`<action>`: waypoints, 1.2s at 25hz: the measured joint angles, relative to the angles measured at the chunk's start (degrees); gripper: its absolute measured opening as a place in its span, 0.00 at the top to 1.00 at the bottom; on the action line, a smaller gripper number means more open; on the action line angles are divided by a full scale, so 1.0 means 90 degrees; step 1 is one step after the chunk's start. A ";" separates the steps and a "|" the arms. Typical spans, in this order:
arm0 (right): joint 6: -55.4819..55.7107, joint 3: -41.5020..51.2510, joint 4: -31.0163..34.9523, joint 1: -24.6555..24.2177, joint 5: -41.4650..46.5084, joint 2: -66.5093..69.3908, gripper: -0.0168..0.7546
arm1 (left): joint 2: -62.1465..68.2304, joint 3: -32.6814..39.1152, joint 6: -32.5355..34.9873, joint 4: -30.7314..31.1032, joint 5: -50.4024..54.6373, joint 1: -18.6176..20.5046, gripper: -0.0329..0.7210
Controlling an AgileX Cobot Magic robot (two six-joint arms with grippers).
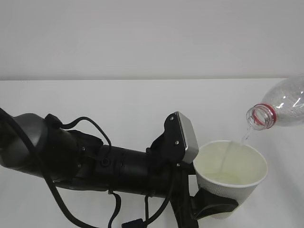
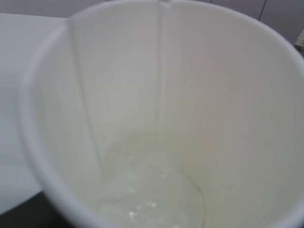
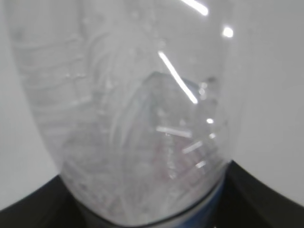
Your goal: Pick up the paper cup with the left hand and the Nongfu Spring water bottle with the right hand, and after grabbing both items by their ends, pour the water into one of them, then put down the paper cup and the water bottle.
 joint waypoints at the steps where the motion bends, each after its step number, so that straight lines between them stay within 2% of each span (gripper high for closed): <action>1: 0.0000 0.0000 0.0000 0.0000 0.0000 0.0000 0.34 | 0.0000 0.0000 0.0000 0.0000 0.0000 0.0000 0.29; 30: -0.0033 0.0000 0.0000 0.0000 -0.0044 0.0000 0.34 | 0.0000 0.0000 0.0000 0.0000 0.0004 0.0000 0.29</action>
